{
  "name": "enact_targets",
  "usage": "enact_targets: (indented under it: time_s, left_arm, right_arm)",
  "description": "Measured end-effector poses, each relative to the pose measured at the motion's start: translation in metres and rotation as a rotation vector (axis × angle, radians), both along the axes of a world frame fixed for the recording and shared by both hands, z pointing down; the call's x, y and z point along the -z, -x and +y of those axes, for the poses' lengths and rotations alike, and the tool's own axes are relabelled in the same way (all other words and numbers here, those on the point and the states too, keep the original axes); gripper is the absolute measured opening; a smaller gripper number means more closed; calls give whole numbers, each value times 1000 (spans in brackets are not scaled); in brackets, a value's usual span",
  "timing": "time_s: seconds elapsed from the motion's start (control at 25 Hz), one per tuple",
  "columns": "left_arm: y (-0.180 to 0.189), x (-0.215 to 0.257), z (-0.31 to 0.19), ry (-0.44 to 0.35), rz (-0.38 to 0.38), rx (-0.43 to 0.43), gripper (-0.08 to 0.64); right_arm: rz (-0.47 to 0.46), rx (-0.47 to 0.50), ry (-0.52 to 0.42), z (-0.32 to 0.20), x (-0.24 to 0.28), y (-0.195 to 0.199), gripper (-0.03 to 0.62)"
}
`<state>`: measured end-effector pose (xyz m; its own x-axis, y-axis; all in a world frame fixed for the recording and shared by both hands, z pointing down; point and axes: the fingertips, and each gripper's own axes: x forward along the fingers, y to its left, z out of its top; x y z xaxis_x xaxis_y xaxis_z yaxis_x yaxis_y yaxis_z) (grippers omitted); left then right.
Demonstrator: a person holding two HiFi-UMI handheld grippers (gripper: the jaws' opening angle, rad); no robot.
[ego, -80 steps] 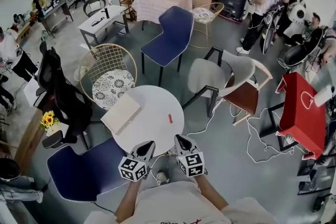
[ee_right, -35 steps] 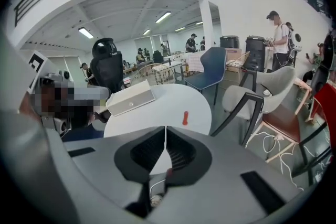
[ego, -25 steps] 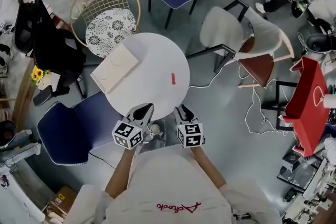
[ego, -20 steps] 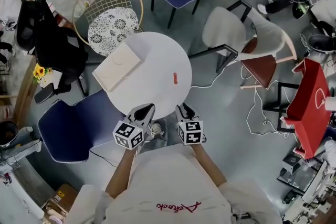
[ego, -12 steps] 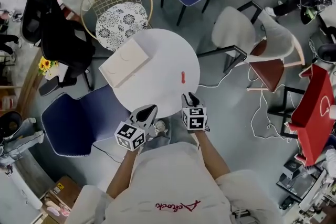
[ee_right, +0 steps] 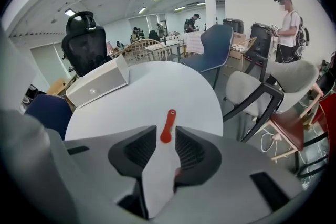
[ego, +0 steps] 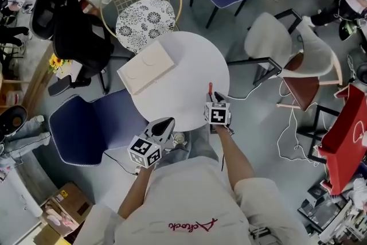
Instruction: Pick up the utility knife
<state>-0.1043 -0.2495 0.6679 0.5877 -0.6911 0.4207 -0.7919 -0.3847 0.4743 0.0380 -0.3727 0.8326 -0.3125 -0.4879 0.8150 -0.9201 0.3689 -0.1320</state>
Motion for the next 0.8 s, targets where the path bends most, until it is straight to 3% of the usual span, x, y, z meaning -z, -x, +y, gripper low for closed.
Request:
enact_targets:
  time_s: [0.24,0.52,0.8]
  left_arm:
    - [9,-4,2,16,-3,30,12]
    - [16,-6,5,25,-8,51,12]
    - [14,-5,5,23,-5,48,12]
  right_arm:
    - [35,1,37,-17,-18,5,119]
    - [91,-24,3,-17,-20,4,116]
    - [119,-27,49,-20,-14,5,71]
